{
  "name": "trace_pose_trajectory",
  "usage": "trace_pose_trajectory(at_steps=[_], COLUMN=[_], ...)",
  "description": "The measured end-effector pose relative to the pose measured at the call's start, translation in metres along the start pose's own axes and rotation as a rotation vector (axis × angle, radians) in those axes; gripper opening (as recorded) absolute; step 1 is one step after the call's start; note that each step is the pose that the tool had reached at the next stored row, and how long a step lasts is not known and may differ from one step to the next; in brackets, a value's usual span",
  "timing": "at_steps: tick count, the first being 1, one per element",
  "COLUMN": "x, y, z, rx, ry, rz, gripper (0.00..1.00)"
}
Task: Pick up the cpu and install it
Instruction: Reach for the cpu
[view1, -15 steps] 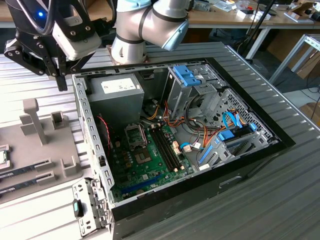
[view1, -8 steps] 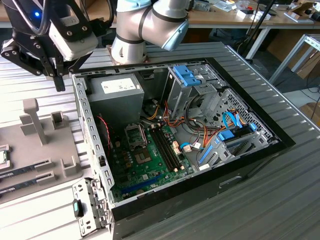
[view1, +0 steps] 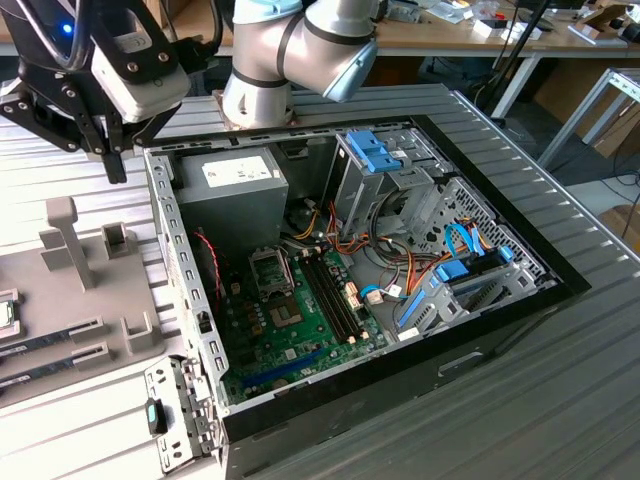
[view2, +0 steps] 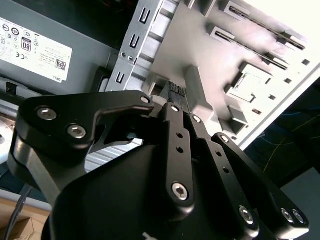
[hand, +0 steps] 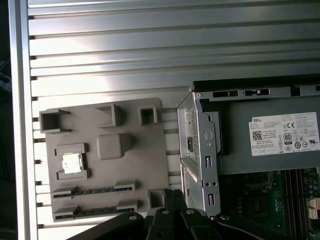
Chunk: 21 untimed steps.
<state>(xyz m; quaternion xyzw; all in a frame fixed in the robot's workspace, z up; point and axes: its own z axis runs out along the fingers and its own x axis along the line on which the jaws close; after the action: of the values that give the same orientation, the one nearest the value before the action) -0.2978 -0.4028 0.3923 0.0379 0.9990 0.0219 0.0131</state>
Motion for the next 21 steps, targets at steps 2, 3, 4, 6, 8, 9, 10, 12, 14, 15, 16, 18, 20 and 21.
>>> trace_pose_trajectory(at_steps=[2,3,4,6,8,9,10,12,14,15,16,18,20,21], x=[0.0007,0.001,0.0013,0.0021,0.0027,0.0029,0.0033,0.004,0.0045,0.0047,0.0052,0.0057,0.0064,0.0067], y=[-0.0001,-0.0001,-0.0001,-0.0002,-0.0002,-0.0002,-0.0003,-0.0003,-0.0004,-0.0004,-0.0004,-0.0005,-0.0005,-0.0005], z=[0.0,0.0,0.0,0.0,0.0,0.0,0.0,0.0,0.0,0.0,0.0,0.0,0.0,0.0], rx=[0.0,0.0,0.0,0.0,0.0001,0.0,0.0,0.0,0.0,0.0,0.0001,0.0,0.0,0.0], ry=[0.0,0.0,0.0,0.0,0.0001,0.0,0.0,0.0001,0.0,0.0,0.0,0.0,0.0,0.0], rz=[0.0,0.0,0.0,0.0,0.0,0.0,0.0,0.0,0.0,0.0,0.0,0.0,0.0,0.0], gripper=[0.11,0.11,0.11,0.11,0.11,0.11,0.11,0.11,0.11,0.11,0.11,0.11,0.11,0.11])
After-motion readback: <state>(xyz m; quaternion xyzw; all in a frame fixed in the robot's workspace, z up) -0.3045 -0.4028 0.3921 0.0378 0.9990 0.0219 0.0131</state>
